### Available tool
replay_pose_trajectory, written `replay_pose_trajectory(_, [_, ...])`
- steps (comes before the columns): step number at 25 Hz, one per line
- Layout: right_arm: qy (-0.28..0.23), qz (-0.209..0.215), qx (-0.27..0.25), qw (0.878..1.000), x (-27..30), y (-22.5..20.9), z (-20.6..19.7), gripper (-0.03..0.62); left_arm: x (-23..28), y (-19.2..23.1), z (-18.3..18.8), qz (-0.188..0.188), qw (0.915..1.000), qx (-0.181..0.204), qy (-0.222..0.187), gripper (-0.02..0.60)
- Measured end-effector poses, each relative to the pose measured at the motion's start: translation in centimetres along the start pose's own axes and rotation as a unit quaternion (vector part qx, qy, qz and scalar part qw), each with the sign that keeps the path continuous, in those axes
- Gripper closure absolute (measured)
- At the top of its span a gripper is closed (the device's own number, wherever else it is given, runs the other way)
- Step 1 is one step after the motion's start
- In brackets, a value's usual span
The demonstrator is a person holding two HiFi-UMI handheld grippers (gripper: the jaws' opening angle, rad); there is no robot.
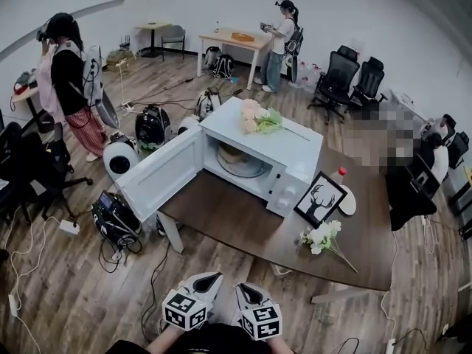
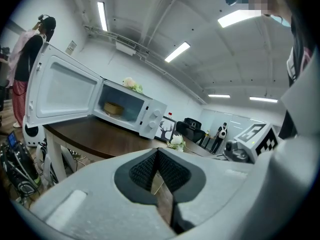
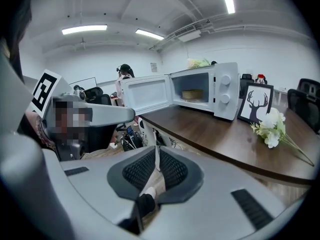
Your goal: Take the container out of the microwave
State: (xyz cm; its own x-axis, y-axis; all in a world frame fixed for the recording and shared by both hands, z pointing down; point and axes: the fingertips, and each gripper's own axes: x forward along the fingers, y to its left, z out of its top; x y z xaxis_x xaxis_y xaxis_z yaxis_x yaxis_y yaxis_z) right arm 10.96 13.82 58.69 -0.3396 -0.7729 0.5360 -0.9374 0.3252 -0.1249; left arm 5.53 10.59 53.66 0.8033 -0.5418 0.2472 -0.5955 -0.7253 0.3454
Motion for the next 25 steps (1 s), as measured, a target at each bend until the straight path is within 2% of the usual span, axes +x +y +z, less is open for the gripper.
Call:
replay_pose_trajectory(8, [-0.004,-0.02,0.037,0.999,6.0,-1.8,4.5,0.559,3.1,6.6,3.8,-0.02,0.9996,0.013,0.012,0.572])
replay_pose_trajectory(17, [0.001,-0.033,0.036,0.999,13.0,-0.9,8.1,0.559,5.1,13.4,6.6,-0.05,0.9982,0.027,0.022,0.572])
replay_pose_trajectory(21, [0.0,-0.048,0.033,0.998,15.1,-0.9,9.6,0.559,5.6,15.7,7.6,-0.051,0.9979,0.031,0.025,0.572])
replay_pose_trajectory(25, [0.005,-0.054,0.037,0.998,16.6,-0.3,10.1,0.559,5.5,17.7,7.9,-0.042,0.9985,0.017,0.032,0.572])
